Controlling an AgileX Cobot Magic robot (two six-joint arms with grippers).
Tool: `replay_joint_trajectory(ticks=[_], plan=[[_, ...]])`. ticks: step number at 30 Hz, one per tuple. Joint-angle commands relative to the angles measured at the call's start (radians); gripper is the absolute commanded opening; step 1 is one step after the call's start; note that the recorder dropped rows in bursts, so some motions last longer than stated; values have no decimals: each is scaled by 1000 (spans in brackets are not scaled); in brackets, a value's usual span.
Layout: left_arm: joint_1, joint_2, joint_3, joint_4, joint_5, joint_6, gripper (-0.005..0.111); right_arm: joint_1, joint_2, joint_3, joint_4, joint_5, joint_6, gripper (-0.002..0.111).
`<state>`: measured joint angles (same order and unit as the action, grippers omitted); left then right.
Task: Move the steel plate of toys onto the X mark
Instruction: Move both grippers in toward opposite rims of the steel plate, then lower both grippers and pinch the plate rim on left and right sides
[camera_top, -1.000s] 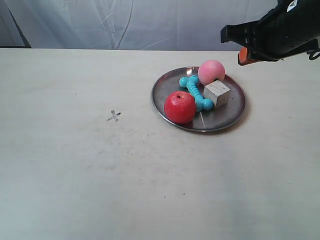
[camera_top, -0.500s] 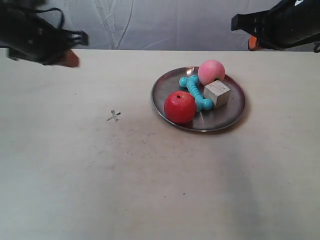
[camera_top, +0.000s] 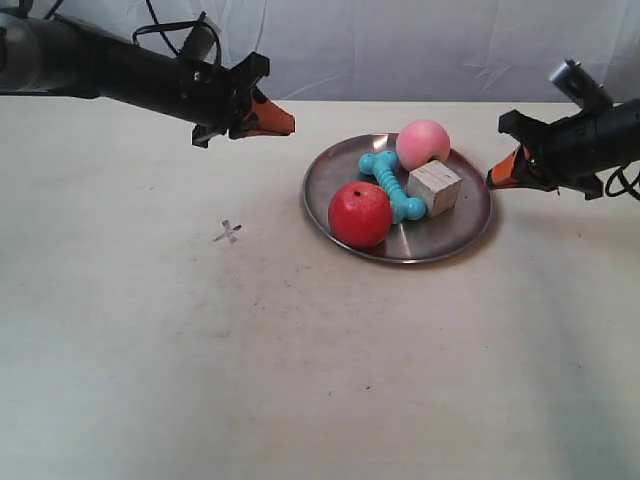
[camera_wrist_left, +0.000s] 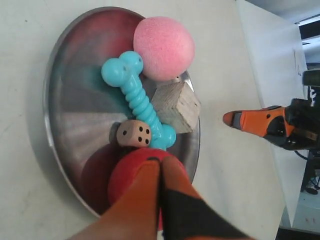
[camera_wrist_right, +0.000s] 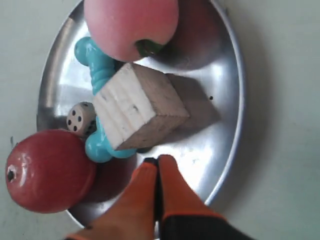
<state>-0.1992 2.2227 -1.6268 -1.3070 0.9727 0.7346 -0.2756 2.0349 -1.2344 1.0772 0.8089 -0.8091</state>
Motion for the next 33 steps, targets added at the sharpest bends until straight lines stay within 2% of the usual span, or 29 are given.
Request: replay_joint_trajectory(ticks=[1,7,9,12,15,18,21,23,24,33], plan=[[-1,59,-30,-17,37,6,0,-32,87,-57,29,78,-53,-1],[-1,109,-30,24,55,-10,0,-43,86,-89,25,65,-21,-1],[-1,112,-30,79,47,-38,1,-50,86,-90,12,44,20,-1],[-1,112,-30,153,39,-48,7,-62,86,-90,-34,33,57,-1],[-1,114,-30,164,19,-48,17,-66,86,-90,-62,20,69,0],[-3,115,-30,158,-23,-72,32,-68,86,-90,-64,11,84,13],[-3,123,-30,153,-87,-103,47,-68,86,-90,-62,0,99,36],[-3,131,-30,146,-118,-127,52,-62,86,-90,-62,-6,102,48],[-3,139,-30,138,-130,-132,53,-62,86,-90,-62,-12,102,50],[-51,215,-35,37,-130,-130,53,-62,95,-90,-77,-32,102,44]])
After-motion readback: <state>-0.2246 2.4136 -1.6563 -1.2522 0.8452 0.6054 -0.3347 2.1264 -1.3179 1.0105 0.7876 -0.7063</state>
